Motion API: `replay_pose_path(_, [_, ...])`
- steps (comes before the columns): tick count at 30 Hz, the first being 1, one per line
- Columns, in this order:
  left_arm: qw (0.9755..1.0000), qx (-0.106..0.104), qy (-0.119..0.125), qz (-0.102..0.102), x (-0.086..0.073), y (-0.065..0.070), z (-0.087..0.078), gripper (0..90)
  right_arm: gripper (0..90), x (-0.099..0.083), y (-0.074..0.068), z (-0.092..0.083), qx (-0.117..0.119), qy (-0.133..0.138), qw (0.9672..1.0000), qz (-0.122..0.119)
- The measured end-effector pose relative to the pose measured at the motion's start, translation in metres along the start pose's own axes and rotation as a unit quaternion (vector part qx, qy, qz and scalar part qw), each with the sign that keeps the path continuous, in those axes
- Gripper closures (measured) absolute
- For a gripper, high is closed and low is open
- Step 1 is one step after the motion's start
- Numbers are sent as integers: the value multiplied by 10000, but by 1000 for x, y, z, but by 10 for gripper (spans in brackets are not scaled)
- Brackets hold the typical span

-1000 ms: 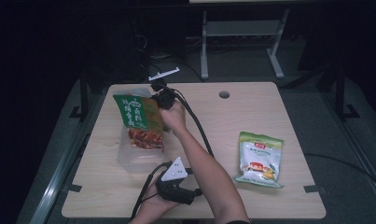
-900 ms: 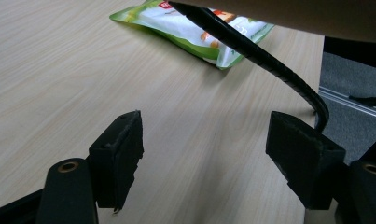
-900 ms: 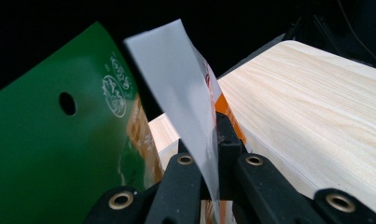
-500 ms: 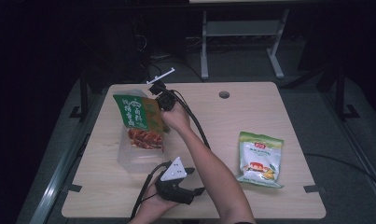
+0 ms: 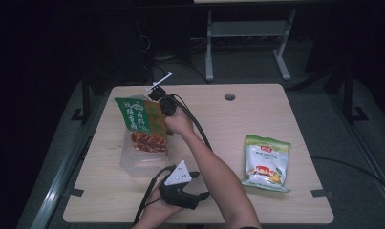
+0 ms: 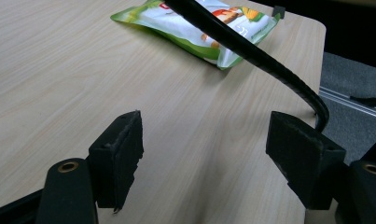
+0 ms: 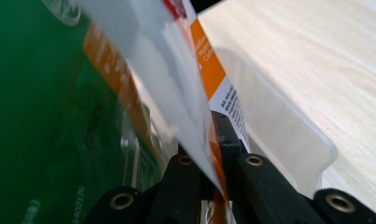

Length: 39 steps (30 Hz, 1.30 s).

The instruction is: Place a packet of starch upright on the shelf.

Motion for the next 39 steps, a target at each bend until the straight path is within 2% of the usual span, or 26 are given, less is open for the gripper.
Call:
replay_pose_path(3, [10000, -1, 35, -57, 0, 0, 0, 269, 900, -2, -2, -6, 188, 387, 9989, 192])
replay_pose_path(8, [10000, -6, -3, -28, 0, 1, 1, 269, 900, -2, -6, -10, 370, 913, 9941, 452])
replay_pose_path(11, [10000, -23, -14, 20, 0, 2, 1, 269, 900, -7, -4, -6, 257, 1022, 9934, 456])
replay_pose_path(14, [10000, -22, -13, 6, 0, 1, 1, 269, 900, -16, 2, 2, 218, 1107, 9918, 599])
replay_pose_path(16, [10000, -17, 12, -3, 0, 1, 0, 269, 900, -24, 5, 9, 151, 1041, 9927, 598])
replay_pose_path(18, [10000, -9, -3, 19, 0, 0, 0, 269, 900, -27, 5, 11, 288, 1132, 9909, 666])
replay_pose_path(21, [10000, -5, -8, 7, 0, 0, 0, 269, 899, -27, 3, 12, 195, 1105, 9925, 475])
replay_pose_path(28, [10000, 48, -33, 24, -1, -2, 0, 269, 893, -29, 2, 13, 139, 1102, 9934, 292])
replay_pose_path(32, [10000, 71, -50, 49, -2, -2, 0, 269, 828, -27, 0, 9, -49, 959, 9953, 75])
replay_pose_path(39, [9999, 101, -70, 66, -3, -4, 0, 268, 746, -29, 3, -7, -102, 862, 9962, 25])
Point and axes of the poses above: each handheld gripper's, and its own axes: z roughly forward along the jaws, x roughly out of its top, y roughly to its right, the point moved 5 cm from there along z, roughly forward along the jaws, and after that the axes turned 6 degrees about x, right-handed, at the moved point
